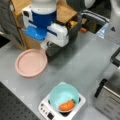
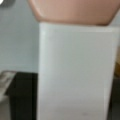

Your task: Pick up the pan. Place the pan on the table. Pick up the bowl. Place the bowl on the stove.

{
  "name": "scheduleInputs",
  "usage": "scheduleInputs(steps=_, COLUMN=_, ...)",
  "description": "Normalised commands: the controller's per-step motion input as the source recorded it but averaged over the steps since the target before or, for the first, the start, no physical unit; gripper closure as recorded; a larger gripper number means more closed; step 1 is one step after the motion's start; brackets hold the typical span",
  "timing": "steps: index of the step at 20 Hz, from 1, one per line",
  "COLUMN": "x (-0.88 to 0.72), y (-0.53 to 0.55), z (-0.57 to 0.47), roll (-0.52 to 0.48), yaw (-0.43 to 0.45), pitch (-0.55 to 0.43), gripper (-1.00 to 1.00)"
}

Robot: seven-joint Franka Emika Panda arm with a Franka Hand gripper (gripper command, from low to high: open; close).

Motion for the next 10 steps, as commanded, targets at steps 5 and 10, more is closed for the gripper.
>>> scheduleInputs(steps=5, x=0.47, y=-0.23, z=0.12, roll=-0.094, yaw=0.209, pitch=0.223, gripper=1.00)
scheduleInputs(steps=10, x=0.46, y=-0.19, z=-0.02, roll=-0.126, yaw=0.148, pitch=0.152, gripper=1.00)
